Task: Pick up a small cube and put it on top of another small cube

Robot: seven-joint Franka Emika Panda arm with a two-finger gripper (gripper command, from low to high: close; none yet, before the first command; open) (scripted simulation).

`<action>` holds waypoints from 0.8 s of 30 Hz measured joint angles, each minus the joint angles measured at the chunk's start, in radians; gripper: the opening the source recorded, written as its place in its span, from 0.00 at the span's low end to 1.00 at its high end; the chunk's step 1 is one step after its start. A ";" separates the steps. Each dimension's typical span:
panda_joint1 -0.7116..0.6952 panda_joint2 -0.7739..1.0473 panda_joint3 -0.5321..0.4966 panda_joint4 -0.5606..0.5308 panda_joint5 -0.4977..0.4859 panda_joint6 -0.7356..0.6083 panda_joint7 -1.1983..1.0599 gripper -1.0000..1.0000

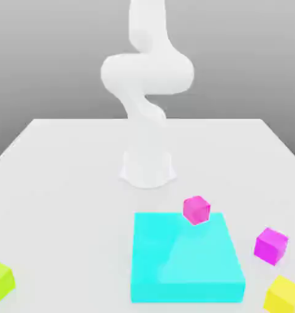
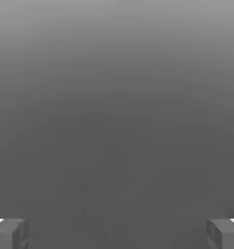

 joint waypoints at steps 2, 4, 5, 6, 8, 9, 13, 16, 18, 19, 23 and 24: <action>0.017 0.077 0.014 0.004 -0.004 0.021 -0.018 0.50; 0.033 0.151 0.027 0.008 -0.008 0.041 -0.035 0.50; 0.040 0.187 0.034 0.010 -0.010 0.051 -0.044 0.50; 0.048 0.223 0.042 0.012 -0.012 0.060 -0.052 0.50; 0.062 0.296 0.057 0.016 -0.017 0.080 -0.068 0.50; 0.070 0.332 0.064 0.017 -0.020 0.090 -0.076 0.50; 0.098 0.477 0.096 0.025 -0.035 0.129 -0.104 0.50; 0.119 0.586 0.120 0.031 -0.050 0.158 -0.123 0.50; 0.143 0.659 0.133 0.035 -0.063 0.177 -0.134 0.50; 0.156 0.695 0.139 0.037 -0.069 0.187 -0.139 0.50; 0.192 0.841 0.157 0.045 -0.097 0.225 -0.158 0.50; 0.200 0.878 0.161 0.047 -0.104 0.235 -0.163 0.50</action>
